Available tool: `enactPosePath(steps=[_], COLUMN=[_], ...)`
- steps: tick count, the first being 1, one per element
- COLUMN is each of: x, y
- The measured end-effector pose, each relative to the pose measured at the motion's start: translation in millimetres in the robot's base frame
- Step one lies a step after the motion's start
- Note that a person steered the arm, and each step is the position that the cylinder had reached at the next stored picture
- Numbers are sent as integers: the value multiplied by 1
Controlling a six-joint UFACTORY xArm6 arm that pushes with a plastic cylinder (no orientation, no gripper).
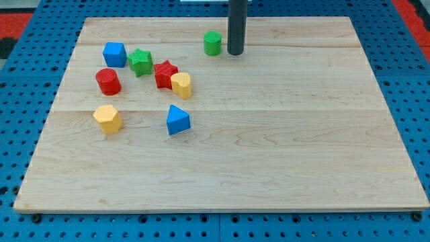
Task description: Place the green circle at the top right side of red star
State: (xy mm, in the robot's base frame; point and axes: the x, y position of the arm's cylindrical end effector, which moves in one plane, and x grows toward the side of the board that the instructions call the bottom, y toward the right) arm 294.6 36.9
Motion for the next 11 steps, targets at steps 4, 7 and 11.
enactPosePath(steps=[4, 7, 11], x=[-24, -8, -52], y=[63, -56, -84])
